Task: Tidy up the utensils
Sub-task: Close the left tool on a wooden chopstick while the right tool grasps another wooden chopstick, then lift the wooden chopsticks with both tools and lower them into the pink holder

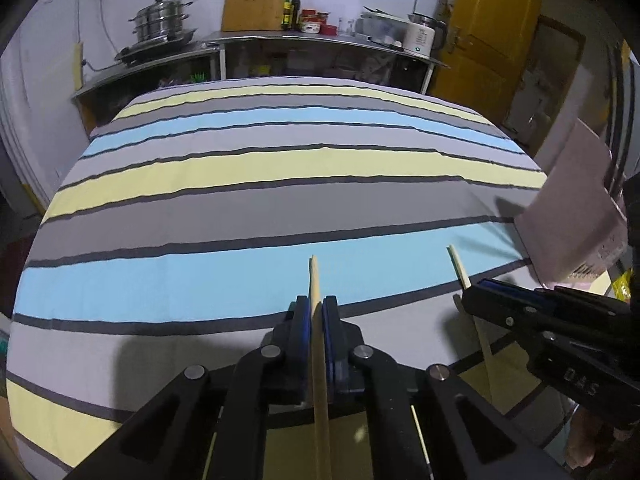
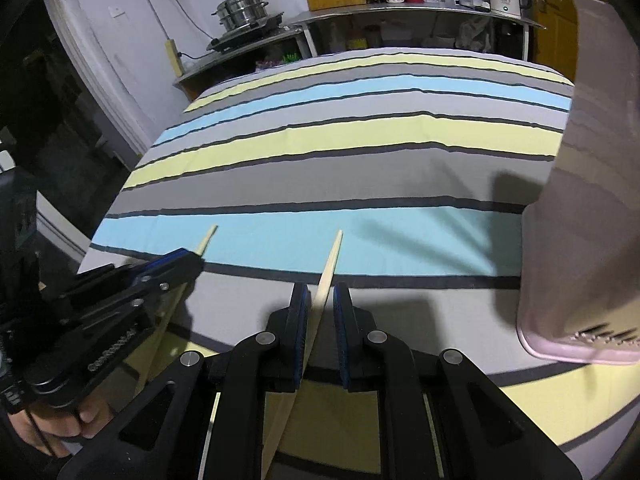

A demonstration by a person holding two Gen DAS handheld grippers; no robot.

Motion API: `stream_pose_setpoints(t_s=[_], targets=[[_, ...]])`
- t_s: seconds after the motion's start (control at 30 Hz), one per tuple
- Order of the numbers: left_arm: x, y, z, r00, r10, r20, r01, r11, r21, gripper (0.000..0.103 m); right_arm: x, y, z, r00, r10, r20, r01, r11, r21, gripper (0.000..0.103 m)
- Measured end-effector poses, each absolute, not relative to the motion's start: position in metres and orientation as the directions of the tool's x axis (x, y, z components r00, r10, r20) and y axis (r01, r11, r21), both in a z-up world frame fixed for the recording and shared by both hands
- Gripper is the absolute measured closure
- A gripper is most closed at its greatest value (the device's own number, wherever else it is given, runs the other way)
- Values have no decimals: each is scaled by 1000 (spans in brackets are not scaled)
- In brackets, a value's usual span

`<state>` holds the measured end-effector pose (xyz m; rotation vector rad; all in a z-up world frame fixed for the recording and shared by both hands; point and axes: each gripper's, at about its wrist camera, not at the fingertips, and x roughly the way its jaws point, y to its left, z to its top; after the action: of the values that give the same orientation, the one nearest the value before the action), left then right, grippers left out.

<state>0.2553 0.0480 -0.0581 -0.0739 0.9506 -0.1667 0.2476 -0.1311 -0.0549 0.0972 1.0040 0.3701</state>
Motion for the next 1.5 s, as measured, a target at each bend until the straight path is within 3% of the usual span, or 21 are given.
stream_pose_setpoints(t_s=[0.33, 0.4, 0.73, 1.5], targets=[[269, 42, -57, 538, -184, -822, 158, 981, -116, 96, 253, -120, -53, 486, 276, -829, -257, 952, 167, 90], [271, 38, -57, 537, -172, -826, 171, 981, -93, 96, 254, -118, -52, 487, 264, -832, -260, 954, 151, 94], [277, 45, -52, 519, -184, -835, 154, 981, -120, 97, 250, -118, -37, 488, 321, -812, -286, 937, 199, 96], [196, 57, 80, 676, -310, -668, 226, 951, -212, 97, 182, -142, 75, 641, 404, -653, -339, 912, 231, 97]])
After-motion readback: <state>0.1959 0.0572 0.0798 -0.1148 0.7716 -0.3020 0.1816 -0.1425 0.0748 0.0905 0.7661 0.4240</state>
